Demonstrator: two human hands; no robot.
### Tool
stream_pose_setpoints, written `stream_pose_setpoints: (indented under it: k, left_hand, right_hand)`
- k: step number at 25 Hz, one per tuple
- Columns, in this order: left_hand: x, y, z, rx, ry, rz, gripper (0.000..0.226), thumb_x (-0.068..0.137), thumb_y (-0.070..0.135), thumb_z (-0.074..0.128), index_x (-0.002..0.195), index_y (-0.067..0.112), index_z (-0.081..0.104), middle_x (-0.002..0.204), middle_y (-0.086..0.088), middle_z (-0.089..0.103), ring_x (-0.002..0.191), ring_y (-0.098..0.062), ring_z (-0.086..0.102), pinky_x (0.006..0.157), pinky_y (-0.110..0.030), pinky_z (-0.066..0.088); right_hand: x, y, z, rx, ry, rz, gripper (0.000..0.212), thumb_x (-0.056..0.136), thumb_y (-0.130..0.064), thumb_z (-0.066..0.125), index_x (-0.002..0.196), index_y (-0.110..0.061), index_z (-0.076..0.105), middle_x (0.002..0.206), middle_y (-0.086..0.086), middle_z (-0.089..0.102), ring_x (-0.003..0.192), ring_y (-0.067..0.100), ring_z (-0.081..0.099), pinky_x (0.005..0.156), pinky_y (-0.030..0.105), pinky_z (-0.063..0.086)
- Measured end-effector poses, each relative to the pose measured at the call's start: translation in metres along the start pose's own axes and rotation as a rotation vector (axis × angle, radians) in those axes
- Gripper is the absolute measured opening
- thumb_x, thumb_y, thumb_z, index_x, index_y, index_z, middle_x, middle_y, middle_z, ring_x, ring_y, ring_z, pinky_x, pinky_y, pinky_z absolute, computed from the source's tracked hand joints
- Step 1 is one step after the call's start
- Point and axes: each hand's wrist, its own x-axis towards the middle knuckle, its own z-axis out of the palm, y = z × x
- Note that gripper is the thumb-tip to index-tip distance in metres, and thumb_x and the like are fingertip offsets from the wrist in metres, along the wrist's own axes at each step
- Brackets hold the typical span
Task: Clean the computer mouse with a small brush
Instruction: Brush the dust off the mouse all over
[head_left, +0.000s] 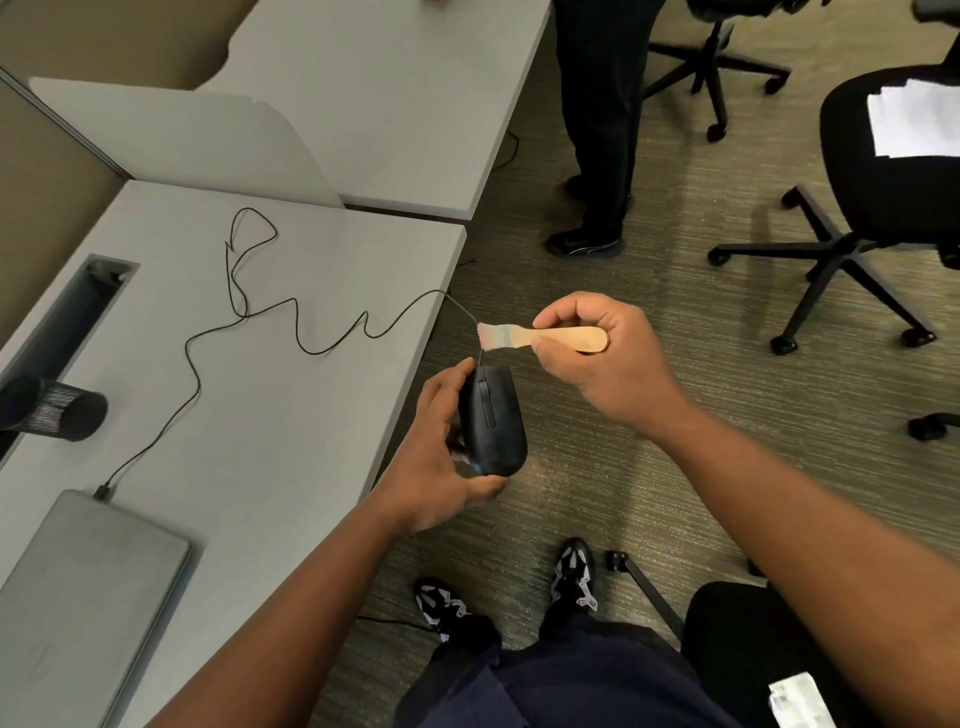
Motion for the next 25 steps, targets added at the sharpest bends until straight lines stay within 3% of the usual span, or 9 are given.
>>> stream_pose_setpoints:
  k: [3, 7, 10, 15, 20, 25]
  left_hand:
    - [-0.0003, -0.0016, 0.0006, 0.012, -0.011, -0.003, 0.134, 0.067, 0.020, 0.101, 0.168, 0.040, 0.015, 0.154, 0.031, 0.024, 0.130, 0.009, 0.048, 0.086, -0.018, 0.060]
    - [0.0002, 0.0021, 0.0022, 0.016, -0.017, 0.025, 0.127, 0.066, 0.026, 0.100, 0.163, 0.050, 0.020, 0.153, 0.031, 0.025, 0.130, 0.011, 0.046, 0.083, -0.017, 0.060]
    - [0.0002, 0.0038, 0.0023, 0.011, -0.009, 0.034, 0.124, 0.065, 0.027, 0.100, 0.157, 0.058, 0.022, 0.154, 0.029, 0.027, 0.129, 0.004, 0.051, 0.082, -0.019, 0.061]
    - [0.0022, 0.0002, 0.0017, 0.015, 0.003, 0.038, 0.124, 0.065, 0.028, 0.099, 0.162, 0.046, 0.024, 0.153, 0.024, 0.030, 0.130, 0.005, 0.049, 0.082, -0.018, 0.061]
    - [0.0008, 0.0000, 0.0044, -0.010, 0.002, 0.019, 0.123, 0.065, 0.025, 0.100, 0.159, 0.053, 0.025, 0.155, 0.023, 0.029, 0.126, 0.001, 0.055, 0.081, -0.020, 0.061]
    - [0.0017, -0.0017, 0.0042, -0.037, 0.032, -0.004, 0.127, 0.063, 0.023, 0.101, 0.163, 0.043, 0.026, 0.154, 0.020, 0.030, 0.129, -0.001, 0.054, 0.081, -0.022, 0.062]
  right_hand:
    - [0.0034, -0.0035, -0.0046, 0.173, -0.024, 0.127, 0.005, 0.086, -0.013, 0.075, 0.087, -0.017, 0.077, 0.071, 0.004, 0.072, 0.060, 0.014, 0.061, 0.051, 0.026, 0.049]
    - [0.0047, -0.0013, -0.0036, 0.086, -0.089, 0.262, 0.011, 0.088, -0.008, 0.071, 0.084, -0.016, 0.078, 0.069, 0.006, 0.075, 0.059, 0.012, 0.064, 0.054, 0.027, 0.051]
    - [0.0047, -0.0001, -0.0041, -0.030, 0.009, 0.218, 0.012, 0.088, -0.007, 0.068, 0.084, -0.016, 0.075, 0.071, 0.010, 0.075, 0.061, 0.017, 0.062, 0.058, 0.036, 0.050]
    - [0.0018, -0.0023, -0.0065, 0.120, -0.147, 0.256, 0.009, 0.093, -0.007, 0.070, 0.093, -0.015, 0.074, 0.079, 0.007, 0.078, 0.067, 0.015, 0.068, 0.059, 0.026, 0.055]
    - [0.0008, -0.0014, -0.0071, 0.089, -0.035, 0.237, 0.012, 0.088, -0.008, 0.065, 0.086, -0.017, 0.073, 0.075, 0.008, 0.077, 0.065, 0.014, 0.068, 0.057, 0.027, 0.054]
    - [-0.0021, -0.0010, -0.0087, 0.100, -0.126, 0.267, 0.016, 0.087, -0.007, 0.065, 0.079, -0.018, 0.074, 0.070, 0.009, 0.075, 0.060, 0.014, 0.065, 0.053, 0.025, 0.051]
